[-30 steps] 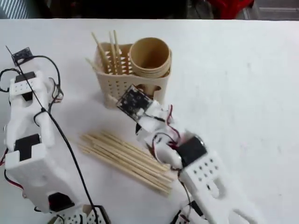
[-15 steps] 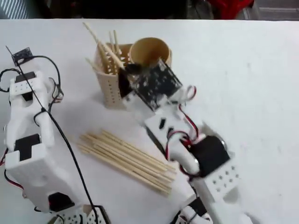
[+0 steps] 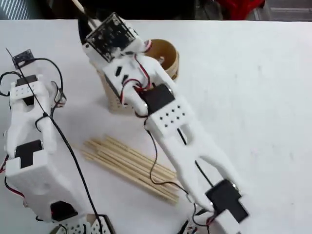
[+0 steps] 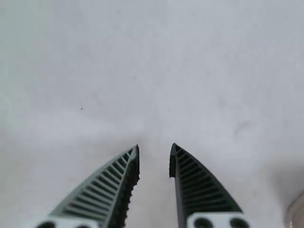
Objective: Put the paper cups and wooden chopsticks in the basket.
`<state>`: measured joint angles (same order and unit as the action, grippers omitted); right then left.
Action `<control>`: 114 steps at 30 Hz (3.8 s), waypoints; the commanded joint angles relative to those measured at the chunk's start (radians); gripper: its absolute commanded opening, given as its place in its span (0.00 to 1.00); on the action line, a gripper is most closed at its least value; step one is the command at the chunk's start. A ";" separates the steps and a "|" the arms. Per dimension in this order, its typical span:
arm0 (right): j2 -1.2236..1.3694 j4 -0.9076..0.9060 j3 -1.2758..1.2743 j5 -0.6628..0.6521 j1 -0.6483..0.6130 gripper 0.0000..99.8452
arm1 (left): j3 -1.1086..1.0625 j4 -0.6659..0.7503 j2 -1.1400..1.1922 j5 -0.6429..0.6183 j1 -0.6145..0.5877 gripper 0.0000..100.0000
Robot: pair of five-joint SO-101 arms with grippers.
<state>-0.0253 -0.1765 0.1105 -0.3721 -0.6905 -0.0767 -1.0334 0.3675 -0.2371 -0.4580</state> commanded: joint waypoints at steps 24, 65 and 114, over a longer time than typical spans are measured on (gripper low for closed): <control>-0.113 0.354 -0.509 0.077 0.074 0.02 | 0.008 0.009 -0.005 -0.002 0.010 0.12; -0.289 -0.717 -0.927 -0.226 -0.062 0.20 | 0.006 0.014 -0.004 0.000 0.012 0.12; -0.140 -0.705 -0.882 -0.180 -0.114 0.20 | -0.029 0.075 -0.005 0.000 0.018 0.12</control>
<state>-0.2954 -0.9390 -0.8270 -0.5363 -0.8040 -0.1105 -0.9858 0.3690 -0.2371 -0.4519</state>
